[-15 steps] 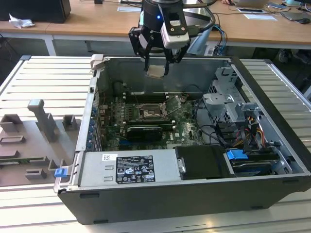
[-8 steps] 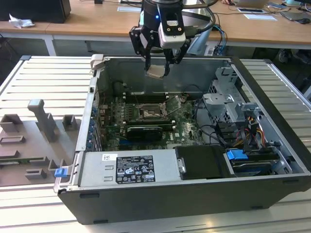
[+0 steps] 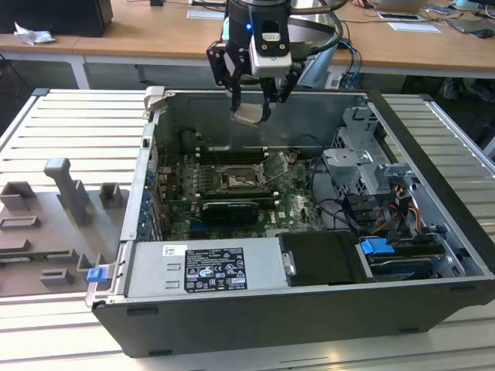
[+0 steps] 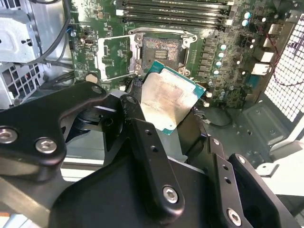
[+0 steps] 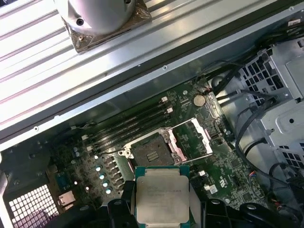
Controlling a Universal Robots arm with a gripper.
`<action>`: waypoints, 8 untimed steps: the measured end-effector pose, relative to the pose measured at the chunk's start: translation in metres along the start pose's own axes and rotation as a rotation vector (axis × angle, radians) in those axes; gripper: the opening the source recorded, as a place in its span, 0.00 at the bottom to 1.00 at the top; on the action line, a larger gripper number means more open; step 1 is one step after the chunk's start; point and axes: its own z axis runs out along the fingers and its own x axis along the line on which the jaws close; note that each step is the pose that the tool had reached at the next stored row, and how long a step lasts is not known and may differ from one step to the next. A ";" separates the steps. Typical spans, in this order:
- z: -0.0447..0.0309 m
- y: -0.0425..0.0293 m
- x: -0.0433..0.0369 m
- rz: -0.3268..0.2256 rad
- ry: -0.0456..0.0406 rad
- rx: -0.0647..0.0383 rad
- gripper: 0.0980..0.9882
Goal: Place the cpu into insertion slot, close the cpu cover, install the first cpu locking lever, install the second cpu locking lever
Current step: 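Place the cpu into insertion slot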
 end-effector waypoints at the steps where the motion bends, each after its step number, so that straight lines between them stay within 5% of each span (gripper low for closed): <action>1: 0.0000 0.0000 0.0000 0.024 -0.0021 0.000 0.50; 8: 0.0000 0.0000 0.0000 0.085 -0.0076 -0.002 0.50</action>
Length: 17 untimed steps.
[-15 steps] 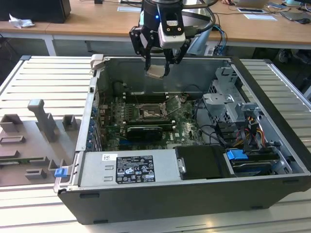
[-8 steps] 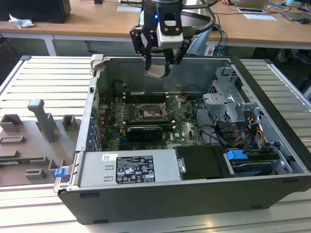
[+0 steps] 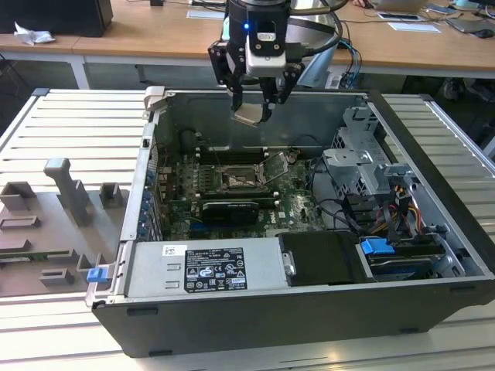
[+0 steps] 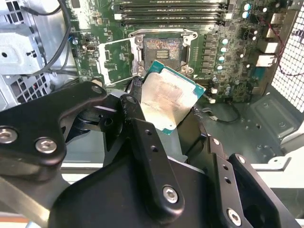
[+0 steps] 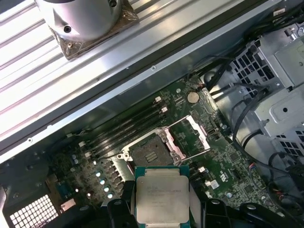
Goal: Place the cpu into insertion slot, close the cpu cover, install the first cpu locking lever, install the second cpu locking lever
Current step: 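Place the cpu into insertion slot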
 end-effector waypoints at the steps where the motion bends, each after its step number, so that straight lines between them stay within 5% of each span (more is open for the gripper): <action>1: 0.0000 0.0000 0.0000 0.010 -0.0010 0.000 0.50; 11: 0.0005 0.0000 0.0000 0.097 -0.0086 -0.002 0.50; 17: 0.0051 -0.0005 0.0000 0.105 -0.0095 -0.001 0.50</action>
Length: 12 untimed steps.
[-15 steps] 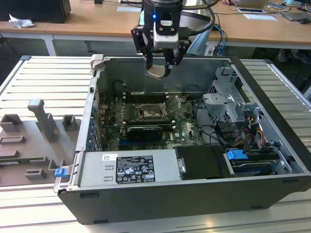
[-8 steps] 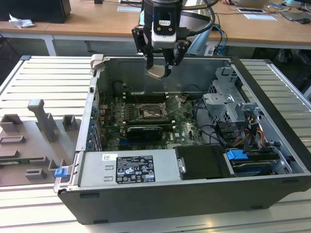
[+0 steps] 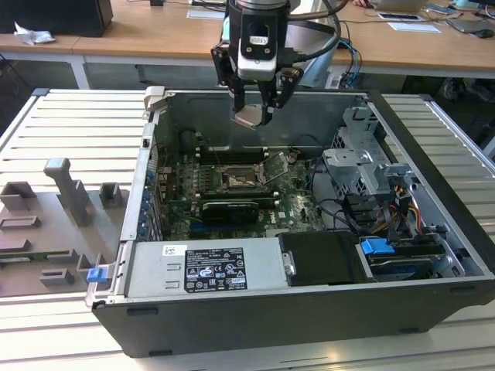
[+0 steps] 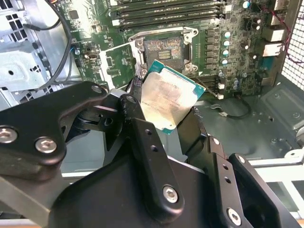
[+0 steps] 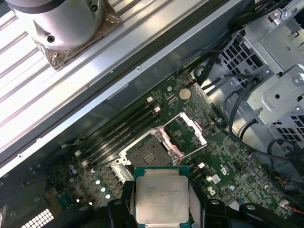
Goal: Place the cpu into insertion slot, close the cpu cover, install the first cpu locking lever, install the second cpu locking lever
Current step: 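Place the cpu into insertion slot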
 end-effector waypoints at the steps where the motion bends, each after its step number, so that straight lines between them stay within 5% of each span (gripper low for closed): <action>1: 0.0003 0.0000 0.0000 0.007 -0.0007 0.000 0.50; 12: 0.0033 -0.0003 -0.0001 0.215 -0.0192 -0.004 0.50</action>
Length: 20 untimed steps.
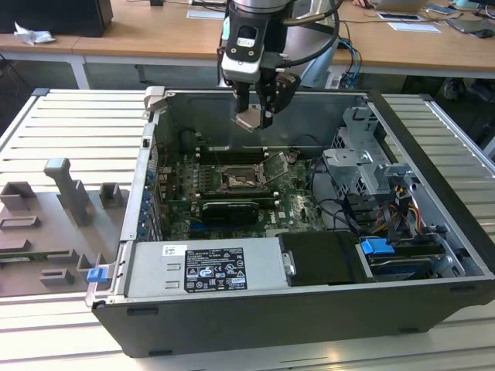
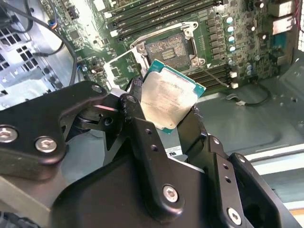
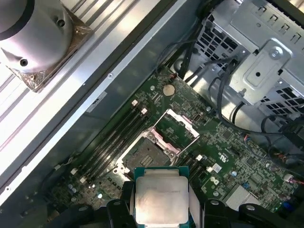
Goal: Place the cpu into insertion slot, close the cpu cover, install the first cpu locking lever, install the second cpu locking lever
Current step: 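Place the cpu into insertion slot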
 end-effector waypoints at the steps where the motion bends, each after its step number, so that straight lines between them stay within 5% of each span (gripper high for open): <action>1: 0.0001 0.0000 0.0000 0.005 -0.0004 0.000 0.50; 15: 0.0090 -0.0008 -0.0001 0.028 0.0036 0.007 0.50; 20: 0.0121 -0.0010 -0.0002 0.101 -0.0027 0.005 0.50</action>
